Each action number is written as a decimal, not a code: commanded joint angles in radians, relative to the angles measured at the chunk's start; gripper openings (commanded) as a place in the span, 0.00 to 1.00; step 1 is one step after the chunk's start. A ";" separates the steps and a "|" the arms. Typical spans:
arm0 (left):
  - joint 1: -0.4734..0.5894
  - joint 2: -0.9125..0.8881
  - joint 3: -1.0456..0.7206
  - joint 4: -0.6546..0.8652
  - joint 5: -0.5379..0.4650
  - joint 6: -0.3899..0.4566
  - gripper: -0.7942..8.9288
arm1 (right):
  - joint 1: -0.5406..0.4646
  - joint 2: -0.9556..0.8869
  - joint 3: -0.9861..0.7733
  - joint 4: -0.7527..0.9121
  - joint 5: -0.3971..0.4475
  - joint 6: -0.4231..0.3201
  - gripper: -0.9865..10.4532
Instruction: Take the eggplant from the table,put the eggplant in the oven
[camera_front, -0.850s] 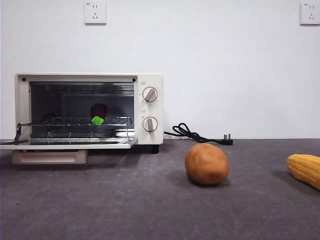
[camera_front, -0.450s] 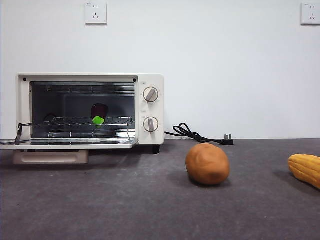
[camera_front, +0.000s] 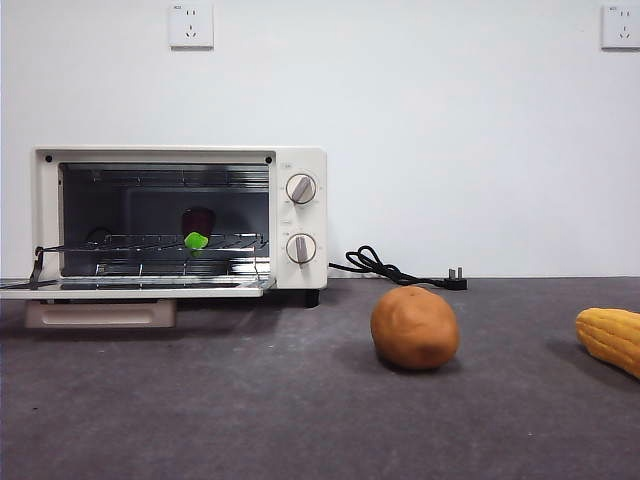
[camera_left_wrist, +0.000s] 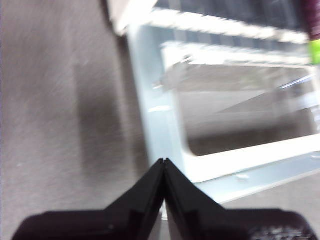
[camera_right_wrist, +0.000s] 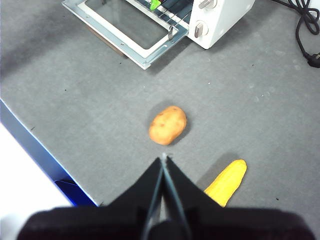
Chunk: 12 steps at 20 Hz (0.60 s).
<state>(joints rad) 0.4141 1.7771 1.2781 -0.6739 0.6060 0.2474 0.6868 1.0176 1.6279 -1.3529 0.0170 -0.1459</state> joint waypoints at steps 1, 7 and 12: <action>0.018 0.035 -0.042 0.047 0.005 0.013 0.08 | 0.001 -0.002 -0.007 -0.022 0.002 0.012 0.08; 0.019 0.090 -0.123 0.184 0.033 -0.020 0.08 | 0.001 -0.001 -0.007 -0.022 0.003 0.038 0.08; 0.016 0.145 -0.144 0.228 0.108 -0.035 0.08 | 0.000 -0.001 -0.007 -0.022 0.003 0.050 0.08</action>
<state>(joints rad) 0.4343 1.9091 1.1461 -0.4500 0.7040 0.2157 0.6868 1.0176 1.6279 -1.3529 0.0189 -0.1085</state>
